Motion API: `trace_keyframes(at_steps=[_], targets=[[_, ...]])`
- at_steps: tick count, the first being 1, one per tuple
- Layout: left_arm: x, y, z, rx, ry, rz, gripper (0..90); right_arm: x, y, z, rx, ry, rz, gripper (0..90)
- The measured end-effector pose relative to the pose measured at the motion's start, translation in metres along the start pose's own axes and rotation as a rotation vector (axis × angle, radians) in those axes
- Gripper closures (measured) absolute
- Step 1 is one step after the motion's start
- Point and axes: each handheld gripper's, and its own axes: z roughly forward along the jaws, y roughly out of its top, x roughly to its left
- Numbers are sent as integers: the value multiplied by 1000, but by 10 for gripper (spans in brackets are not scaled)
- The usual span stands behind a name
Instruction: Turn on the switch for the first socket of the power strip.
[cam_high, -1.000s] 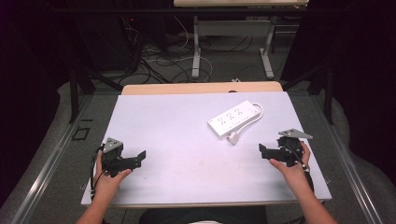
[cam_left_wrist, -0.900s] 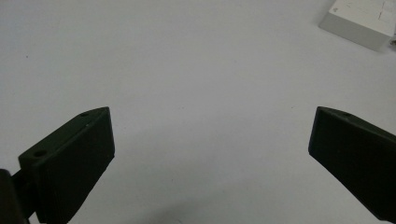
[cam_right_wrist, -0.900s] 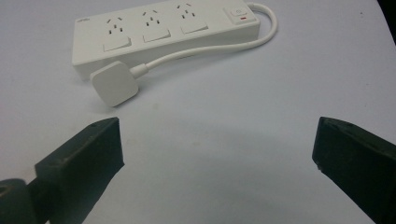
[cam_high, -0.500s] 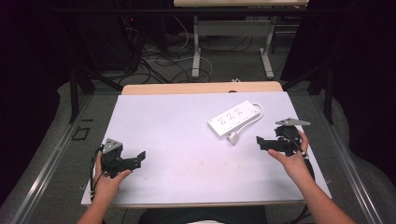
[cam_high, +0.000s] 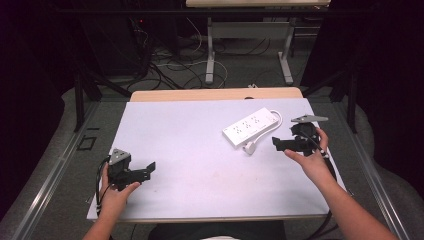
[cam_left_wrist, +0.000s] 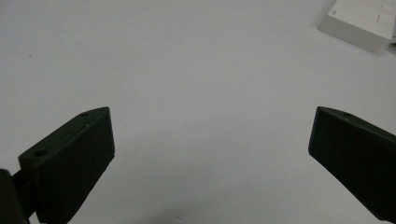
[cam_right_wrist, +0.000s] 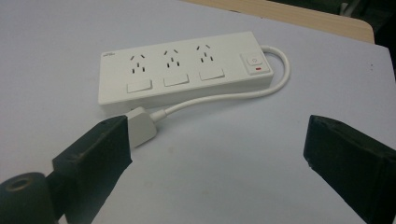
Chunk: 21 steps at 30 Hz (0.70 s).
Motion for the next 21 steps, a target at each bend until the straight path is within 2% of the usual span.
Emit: trace_keyframes(at_steps=[6, 9, 21], targets=[[0, 0, 0, -3, 0, 1, 4, 1, 12, 3, 17, 4, -2, 84], [0, 0, -1, -7, 2, -2, 4, 1, 20, 5, 20, 7, -5, 141], [1, 0, -1, -7, 3, -3, 4, -3, 42, 11, 28, 1, 1, 160]])
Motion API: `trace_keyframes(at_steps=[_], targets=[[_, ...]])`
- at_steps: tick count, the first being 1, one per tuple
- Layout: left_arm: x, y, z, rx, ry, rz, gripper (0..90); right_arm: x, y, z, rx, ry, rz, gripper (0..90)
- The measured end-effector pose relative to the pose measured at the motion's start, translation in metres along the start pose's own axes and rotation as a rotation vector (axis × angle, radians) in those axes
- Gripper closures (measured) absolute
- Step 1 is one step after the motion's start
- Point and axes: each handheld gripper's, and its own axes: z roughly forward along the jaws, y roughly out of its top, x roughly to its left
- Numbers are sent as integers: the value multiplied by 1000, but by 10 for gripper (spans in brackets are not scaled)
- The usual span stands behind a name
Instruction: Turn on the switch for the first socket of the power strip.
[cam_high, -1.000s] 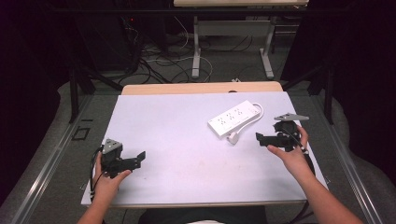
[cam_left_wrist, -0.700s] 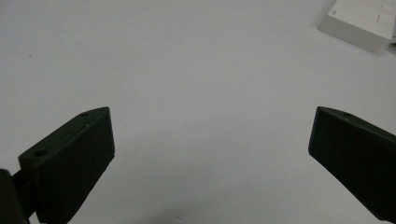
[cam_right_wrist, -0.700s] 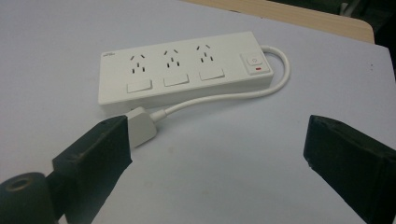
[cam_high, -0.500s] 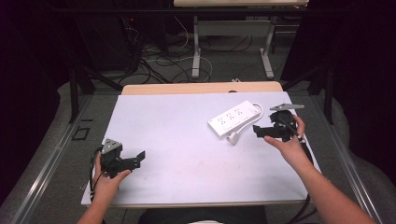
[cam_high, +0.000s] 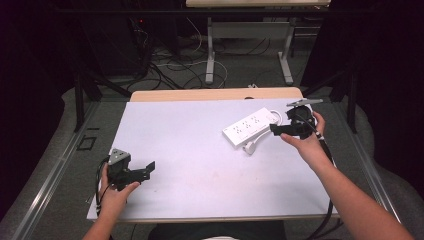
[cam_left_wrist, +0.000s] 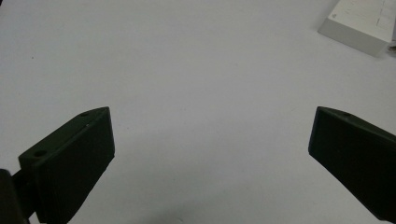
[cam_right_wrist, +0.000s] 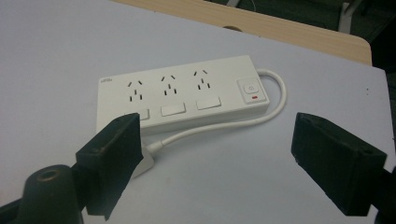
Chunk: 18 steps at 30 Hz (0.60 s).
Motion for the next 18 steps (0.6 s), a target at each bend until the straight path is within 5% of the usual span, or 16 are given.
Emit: trace_keyframes(at_steps=[18], targets=[[1, 0, 0, 0, 0, -9, 4, 3, 31, 11, -38, -3, -57, 254]])
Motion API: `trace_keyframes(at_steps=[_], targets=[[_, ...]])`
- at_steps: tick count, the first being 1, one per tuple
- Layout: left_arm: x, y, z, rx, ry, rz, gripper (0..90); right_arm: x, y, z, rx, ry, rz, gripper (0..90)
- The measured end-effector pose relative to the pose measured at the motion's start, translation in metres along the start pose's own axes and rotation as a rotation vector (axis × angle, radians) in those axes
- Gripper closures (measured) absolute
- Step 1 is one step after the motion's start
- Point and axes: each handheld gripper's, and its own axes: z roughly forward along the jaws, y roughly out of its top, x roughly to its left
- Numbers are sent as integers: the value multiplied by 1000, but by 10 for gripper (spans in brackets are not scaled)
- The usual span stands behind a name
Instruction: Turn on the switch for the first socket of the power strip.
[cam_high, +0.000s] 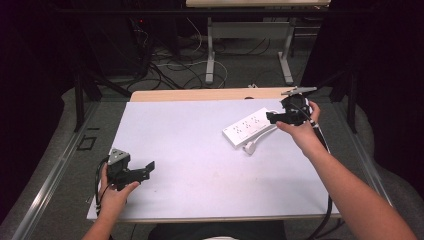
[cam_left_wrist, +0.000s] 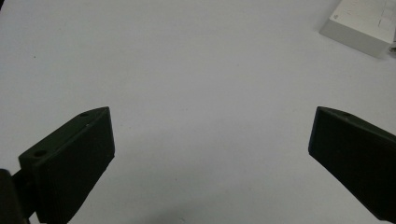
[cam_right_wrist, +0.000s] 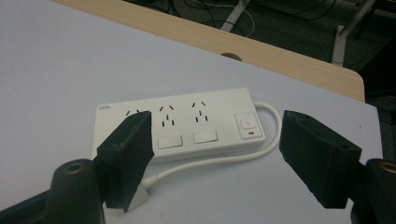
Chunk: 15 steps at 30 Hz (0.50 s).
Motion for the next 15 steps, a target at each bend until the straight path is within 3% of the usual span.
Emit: trace_keyframes(at_steps=[15], targets=[[1, 0, 0, 2, 3, 3, 4, -1, 13, 22, -13, -5, -23, 307]])
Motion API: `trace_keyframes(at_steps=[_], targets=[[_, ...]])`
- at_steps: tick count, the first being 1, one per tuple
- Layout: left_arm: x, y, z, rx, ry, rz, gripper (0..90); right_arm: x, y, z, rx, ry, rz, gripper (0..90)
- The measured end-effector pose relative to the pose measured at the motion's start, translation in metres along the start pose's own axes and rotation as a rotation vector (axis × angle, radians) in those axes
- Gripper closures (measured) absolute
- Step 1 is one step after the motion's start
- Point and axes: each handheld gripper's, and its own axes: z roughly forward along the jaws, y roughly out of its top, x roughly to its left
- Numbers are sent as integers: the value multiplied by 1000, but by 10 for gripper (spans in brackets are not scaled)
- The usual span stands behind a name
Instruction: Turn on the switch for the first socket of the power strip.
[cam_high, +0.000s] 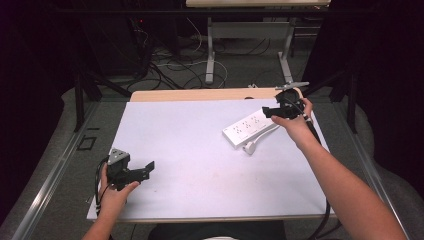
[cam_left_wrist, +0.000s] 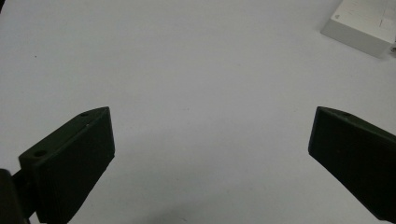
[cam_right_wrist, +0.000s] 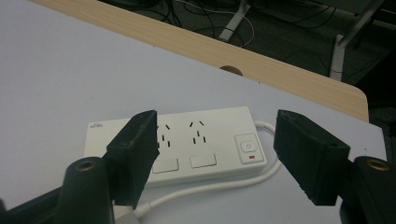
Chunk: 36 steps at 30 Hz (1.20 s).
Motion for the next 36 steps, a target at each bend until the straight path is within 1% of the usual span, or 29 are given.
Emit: trace_keyframes(at_steps=[4, 5, 7, 9, 11, 16, 20, 24, 25, 27, 28, 33, 35, 36], targets=[[0, 0, 0, -2, 2, 0, 5, -1, 2, 4, 6, -4, 8, 317], [0, 0, 1, -2, 2, -1, 5, -2, 3, 6, 6, -4, 3, 323], [0, 0, 1, -2, 1, -1, 5, -2, 4, 8, 10, -8, 11, 332], [1, 0, 1, -2, 1, -1, 5, -4, 5, 11, 19, -1, 18, 335], [1, 0, 1, -2, 0, 0, 5, -4, 6, 15, 34, -1, 35, 338], [1, 0, 1, -1, -1, -1, 5, -5, 7, 23, 47, -12, 26, 358], [2, 0, 1, 1, -1, -4, 5, -8, 7, 30, 56, -25, 37, 358], [2, 0, 1, 1, -2, -8, 5, -11, 6, 37, 70, -29, 58, 370], [2, 0, 1, 1, -2, -10, 5, -12, 6, 40, 82, -37, 69, 372], [2, -1, 1, 1, -2, -7, 5, -12, 6, 41, 83, -39, 71, 372], [2, -1, 1, 2, -2, -8, 5, -14, 5, 45, 89, -50, 76, 372], [3, -1, 2, 3, -6, -8, 5, -17, 4, 51, 97, -47, 96, 390], [3, -1, 2, 4, -6, -8, 6, -18, 4, 54, 106, -36, 114, 396], [3, -1, 2, 4, -6, -8, 6, -18, 3, 57, 117, -42, 123, 401]])
